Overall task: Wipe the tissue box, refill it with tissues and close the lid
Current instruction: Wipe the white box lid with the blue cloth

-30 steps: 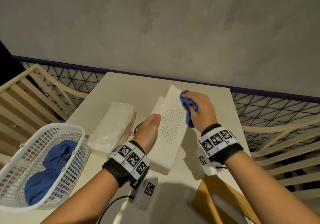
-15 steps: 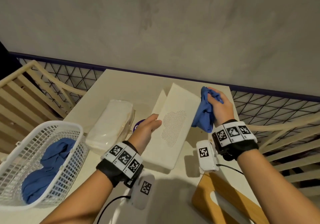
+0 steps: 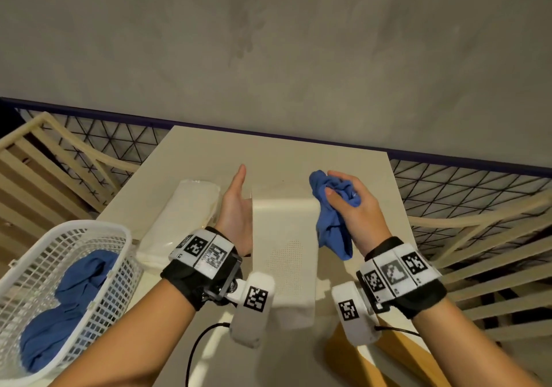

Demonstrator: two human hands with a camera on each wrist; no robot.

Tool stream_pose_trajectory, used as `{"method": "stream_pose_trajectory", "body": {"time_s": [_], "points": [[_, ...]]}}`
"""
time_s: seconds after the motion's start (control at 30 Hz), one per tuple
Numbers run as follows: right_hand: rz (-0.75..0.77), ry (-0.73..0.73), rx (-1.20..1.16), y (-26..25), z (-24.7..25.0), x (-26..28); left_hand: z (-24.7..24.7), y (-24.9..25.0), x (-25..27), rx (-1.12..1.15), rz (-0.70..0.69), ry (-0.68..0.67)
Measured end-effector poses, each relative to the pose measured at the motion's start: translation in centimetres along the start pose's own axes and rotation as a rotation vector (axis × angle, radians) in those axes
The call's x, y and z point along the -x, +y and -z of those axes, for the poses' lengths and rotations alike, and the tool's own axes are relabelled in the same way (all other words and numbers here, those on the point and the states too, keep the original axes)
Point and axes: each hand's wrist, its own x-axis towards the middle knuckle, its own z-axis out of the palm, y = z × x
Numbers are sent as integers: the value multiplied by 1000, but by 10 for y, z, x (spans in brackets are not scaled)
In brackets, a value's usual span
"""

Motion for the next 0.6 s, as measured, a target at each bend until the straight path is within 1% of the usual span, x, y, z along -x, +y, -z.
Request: {"method": "stream_pose_trajectory", "body": {"time_s": [0.1, 0.2, 0.3, 0.43, 0.47, 0.53, 0.57, 0.6], "points": [[62, -94, 193, -5, 4, 10, 1, 6, 0, -17, 3, 3], [153, -177, 373, -5, 6, 16, 3, 13, -1, -52, -60, 53], [337, -226, 556, 2, 0, 21, 1, 22, -3, -50, -148, 91], [627, -285, 723, 9, -25, 28, -5, 24, -4, -136, -170, 110], [684, -322, 756, 7, -32, 26, -6, 22, -6, -170, -164, 133], [729, -392, 802, 2, -42, 14, -5, 19, -7, -200, -118, 171], [720, -383, 813, 0, -43, 5, -4, 17, -7, -200, -92, 174], [703, -344, 813, 0, -40, -4, -1, 16, -8, -193, -84, 174]]}}
